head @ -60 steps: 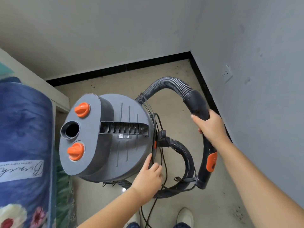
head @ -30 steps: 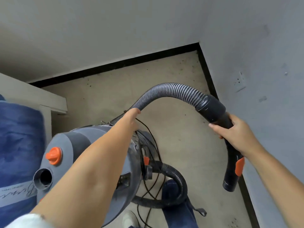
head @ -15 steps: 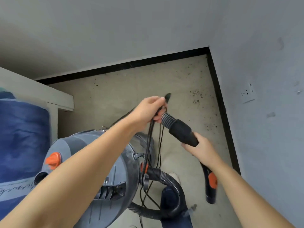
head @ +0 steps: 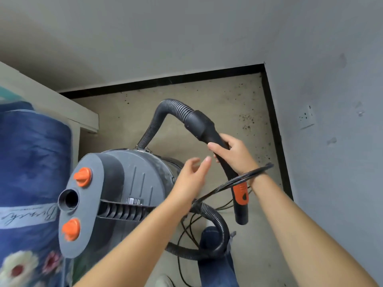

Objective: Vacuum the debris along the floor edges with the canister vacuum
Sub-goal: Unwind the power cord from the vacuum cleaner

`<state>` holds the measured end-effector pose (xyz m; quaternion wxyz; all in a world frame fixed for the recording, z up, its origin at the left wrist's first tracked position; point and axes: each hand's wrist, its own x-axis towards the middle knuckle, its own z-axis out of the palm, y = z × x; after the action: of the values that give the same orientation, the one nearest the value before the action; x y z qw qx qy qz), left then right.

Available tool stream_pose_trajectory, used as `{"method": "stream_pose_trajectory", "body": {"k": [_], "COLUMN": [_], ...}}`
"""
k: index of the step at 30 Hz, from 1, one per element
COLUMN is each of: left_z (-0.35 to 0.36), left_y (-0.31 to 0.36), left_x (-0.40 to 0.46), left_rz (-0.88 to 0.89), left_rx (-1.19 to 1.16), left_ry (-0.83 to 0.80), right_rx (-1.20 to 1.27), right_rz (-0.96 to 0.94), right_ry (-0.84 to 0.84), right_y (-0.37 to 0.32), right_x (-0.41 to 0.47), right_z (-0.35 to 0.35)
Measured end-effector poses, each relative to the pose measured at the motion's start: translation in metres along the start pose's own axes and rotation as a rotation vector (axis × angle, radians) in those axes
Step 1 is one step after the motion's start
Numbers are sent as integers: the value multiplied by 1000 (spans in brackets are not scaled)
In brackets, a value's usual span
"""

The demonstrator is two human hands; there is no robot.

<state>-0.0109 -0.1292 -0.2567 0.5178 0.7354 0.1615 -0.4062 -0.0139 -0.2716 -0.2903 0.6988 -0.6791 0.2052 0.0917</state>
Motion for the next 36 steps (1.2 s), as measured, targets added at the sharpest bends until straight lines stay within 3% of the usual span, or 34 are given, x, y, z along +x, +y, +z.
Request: {"method": "stream_pose_trajectory", "body": {"k": [3,6,8,10,12,14,16,19,22,28,31,34,36], "left_z": [-6,-10,-18,-30,-40,-47,-52,-63,-74,-72,-56,-31,-20], "left_y": [24,43,52,64,74,73,64,42,7,-84,-126,-155,-170], "left_x": [10,17,18,15,7,-4,-15,-32,-50,-74,-57,-37,-33], "left_rz": [5,-106,-96,-51,-17,-5,-6,-4,-54,-115,-43,-2,51], "left_rx": [-131,-467,-569,-661,-704,-699,-671,-596,-465,-4,290,587,662], "left_ry": [-136,-100,-107,-124,-141,-185,-240,-283,-309,-329,-187,92,276], "right_rx": [22,83,219,573,908,1020,965,850,953,1223,1090,968,873], "right_rz": [-13,-92,-68,98,391,677,854,938,909,575,600,628,636], "right_ry": [-71,-32,29,77,106,121,92,150,403,639,767,789,770], "right_y": [-4,-6,0,12,34,62,89,124,149,178,181,192,201], "right_x": [-21,-47,-68,-91,-117,-148,-181,-228,-275,-339,-334,-315,-303], "right_z": [12,25,28,31,35,44,55,58,44,5,-2,-10,-14]}}
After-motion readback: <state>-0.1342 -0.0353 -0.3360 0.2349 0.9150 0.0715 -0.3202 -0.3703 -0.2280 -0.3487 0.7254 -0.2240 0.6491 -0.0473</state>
